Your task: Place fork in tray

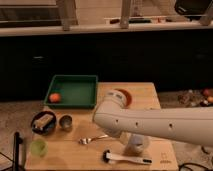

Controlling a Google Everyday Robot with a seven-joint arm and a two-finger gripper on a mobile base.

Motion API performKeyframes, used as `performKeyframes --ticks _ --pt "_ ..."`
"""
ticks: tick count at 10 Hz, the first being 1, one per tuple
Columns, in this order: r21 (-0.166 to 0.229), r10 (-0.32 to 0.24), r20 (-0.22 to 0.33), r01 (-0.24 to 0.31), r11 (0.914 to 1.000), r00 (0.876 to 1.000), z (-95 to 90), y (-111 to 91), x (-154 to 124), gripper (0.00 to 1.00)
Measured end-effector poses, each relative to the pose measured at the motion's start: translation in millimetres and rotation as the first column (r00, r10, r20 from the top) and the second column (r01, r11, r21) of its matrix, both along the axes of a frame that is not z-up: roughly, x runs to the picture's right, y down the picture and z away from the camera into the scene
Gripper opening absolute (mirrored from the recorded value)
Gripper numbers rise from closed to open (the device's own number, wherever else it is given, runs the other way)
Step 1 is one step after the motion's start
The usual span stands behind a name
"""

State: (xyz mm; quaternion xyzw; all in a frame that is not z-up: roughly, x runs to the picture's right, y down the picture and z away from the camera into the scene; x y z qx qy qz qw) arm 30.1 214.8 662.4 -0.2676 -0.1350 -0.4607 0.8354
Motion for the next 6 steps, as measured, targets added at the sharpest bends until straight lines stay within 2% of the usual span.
performKeyframes --ticks 3,4,6 --pt "-0.009 0.089 0.003 -0.089 0.996 0.996 7.7 -10 -13 0.8" --pt "-0.01 0.103 0.001 -0.103 0.9946 0.995 9.7 -12 -16 0.8" --pt "-0.036 0.163 -0.015 -0.164 0.9859 0.986 17.3 -19 -27 0.8"
